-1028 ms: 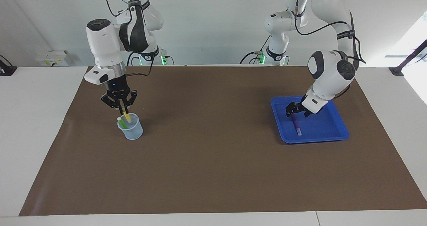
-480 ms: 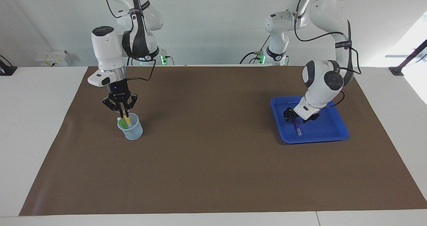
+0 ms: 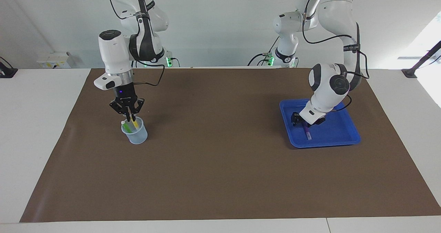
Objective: Transfer and insert pens with both arms
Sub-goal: 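Grasp the purple pen with the left gripper while the right gripper releases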
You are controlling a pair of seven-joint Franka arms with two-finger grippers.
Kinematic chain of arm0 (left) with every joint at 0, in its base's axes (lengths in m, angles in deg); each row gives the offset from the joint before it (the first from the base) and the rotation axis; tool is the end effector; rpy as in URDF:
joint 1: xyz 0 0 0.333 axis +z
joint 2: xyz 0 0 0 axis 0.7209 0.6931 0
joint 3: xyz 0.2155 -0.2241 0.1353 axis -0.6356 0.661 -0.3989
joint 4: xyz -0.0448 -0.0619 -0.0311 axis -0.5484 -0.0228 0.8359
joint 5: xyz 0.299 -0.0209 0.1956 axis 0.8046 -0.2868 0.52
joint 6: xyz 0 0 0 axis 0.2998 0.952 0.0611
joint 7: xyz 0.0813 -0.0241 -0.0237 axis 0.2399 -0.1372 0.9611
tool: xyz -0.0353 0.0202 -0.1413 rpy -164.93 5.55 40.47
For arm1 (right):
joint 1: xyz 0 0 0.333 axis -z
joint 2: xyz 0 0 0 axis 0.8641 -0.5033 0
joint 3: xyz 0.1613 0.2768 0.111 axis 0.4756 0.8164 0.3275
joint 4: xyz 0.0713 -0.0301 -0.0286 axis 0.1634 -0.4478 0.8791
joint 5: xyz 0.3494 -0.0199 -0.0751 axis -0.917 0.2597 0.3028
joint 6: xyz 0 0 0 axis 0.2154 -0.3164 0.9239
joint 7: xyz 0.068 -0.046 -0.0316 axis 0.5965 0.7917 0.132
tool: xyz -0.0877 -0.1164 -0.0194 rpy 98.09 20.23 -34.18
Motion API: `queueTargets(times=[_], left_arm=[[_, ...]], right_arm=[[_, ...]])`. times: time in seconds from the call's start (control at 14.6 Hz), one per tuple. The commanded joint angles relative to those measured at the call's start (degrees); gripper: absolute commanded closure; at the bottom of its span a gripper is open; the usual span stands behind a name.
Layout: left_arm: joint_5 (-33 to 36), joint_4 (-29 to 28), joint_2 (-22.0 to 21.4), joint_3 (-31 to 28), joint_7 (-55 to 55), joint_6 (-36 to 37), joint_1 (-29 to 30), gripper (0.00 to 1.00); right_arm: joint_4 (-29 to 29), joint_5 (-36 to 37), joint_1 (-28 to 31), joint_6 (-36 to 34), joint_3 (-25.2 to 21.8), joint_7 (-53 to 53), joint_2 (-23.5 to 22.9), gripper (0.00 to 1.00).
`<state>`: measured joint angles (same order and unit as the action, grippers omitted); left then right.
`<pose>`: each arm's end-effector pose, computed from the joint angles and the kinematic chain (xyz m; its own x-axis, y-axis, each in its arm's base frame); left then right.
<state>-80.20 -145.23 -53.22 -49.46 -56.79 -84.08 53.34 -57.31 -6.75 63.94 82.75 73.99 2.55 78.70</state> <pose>0.5310 -0.0797 0.3111 0.9781 -0.1782 -0.1075 -0.1750 -0.9838 0.0386 0.4869 0.0124 0.4050 0.9185 0.0833 0.3865 0.0705 -0.9964 0.0472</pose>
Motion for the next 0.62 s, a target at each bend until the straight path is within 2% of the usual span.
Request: queueTargets(times=[0.0, 0.14, 0.21, 0.34, 0.41, 0.55], left_arm=[[2.43, -1.22, -0.09, -0.35, 1.12, -1.74, -0.28, 0.43], [3.41, -1.49, 0.09, -0.35, 1.03, -2.27, 0.16, 0.58], [3.41, -1.58, 0.09, -0.35, 0.94, -2.70, 0.34, 0.69], [3.41, -1.58, 0.09, -0.35, 0.94, -2.71, 0.43, 1.00], [3.41, -1.49, 0.09, -0.35, 0.94, -2.71, 0.52, 1.00], [3.41, -1.05, 0.17, -0.35, 1.12, -2.27, 0.60, 1.00]], right_arm=[[-1.11, 0.01, 0.41, 0.98, 0.39, -1.01, 0.71, 0.63], [-1.02, 0.01, 0.41, 0.71, 0.39, -1.36, 0.80, 0.54], [-1.02, 0.01, 0.41, 0.63, 0.39, -1.89, 0.71, 0.49], [-0.76, 0.01, 0.32, 0.63, 0.39, -2.77, 0.62, 0.38], [-0.41, 0.01, 0.32, 0.63, 0.48, -3.21, 0.45, 0.32], [1.52, 0.01, 0.06, -0.07, 0.48, -3.74, -0.17, 0.11]])
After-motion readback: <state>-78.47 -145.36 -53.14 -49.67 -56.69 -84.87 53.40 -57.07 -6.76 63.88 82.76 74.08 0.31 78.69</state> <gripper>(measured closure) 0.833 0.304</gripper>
